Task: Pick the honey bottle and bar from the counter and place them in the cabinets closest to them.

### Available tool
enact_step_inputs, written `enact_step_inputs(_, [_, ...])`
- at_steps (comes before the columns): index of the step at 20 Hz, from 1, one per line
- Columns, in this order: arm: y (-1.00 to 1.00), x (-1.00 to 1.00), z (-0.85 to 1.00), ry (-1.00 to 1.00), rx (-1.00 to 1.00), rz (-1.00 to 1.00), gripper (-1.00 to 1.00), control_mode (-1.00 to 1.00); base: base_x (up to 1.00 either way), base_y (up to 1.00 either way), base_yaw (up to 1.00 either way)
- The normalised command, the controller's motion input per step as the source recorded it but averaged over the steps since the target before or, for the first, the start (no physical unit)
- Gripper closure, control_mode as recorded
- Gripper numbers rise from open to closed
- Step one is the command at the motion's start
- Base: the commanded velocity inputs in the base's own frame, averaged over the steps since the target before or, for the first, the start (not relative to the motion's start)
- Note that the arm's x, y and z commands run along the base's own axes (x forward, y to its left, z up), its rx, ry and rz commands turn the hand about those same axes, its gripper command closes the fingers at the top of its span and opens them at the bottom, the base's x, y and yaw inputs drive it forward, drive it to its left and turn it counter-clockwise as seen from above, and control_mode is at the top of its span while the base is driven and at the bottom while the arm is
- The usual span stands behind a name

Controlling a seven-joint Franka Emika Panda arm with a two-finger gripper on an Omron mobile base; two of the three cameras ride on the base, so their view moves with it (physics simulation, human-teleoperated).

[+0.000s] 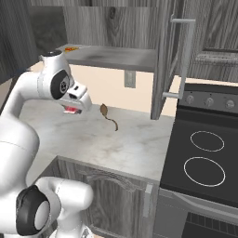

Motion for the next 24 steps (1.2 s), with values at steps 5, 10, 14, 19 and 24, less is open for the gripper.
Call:
enact_step_inputs(5, [-0.07, -0.44, 0.74, -0.15, -0.01, 0.02, 1.00, -1.00, 0.00, 0.00, 0.00])
enact_step_inputs(10, [-0.05, -0.30, 0.30, -0.27, 0.01, 0.05, 1.00, -1.00, 0.00, 0.00, 0.00])
enact_step_inputs(14, [0.00, 0.00, 0.04, -0.07, 0.01, 0.00, 1.00, -1.00, 0.00, 0.00, 0.00])
enact_step_inputs(19, [0.00, 0.10, 0.32, -0.07, 0.05, 0.00, 1.00, -1.00, 0.00, 0.00, 0.00])
enact_step_inputs(24, [0.00, 0.15, 0.55, -0.01, 0.06, 0.00, 1.00, -1.00, 0.00, 0.00, 0.00])
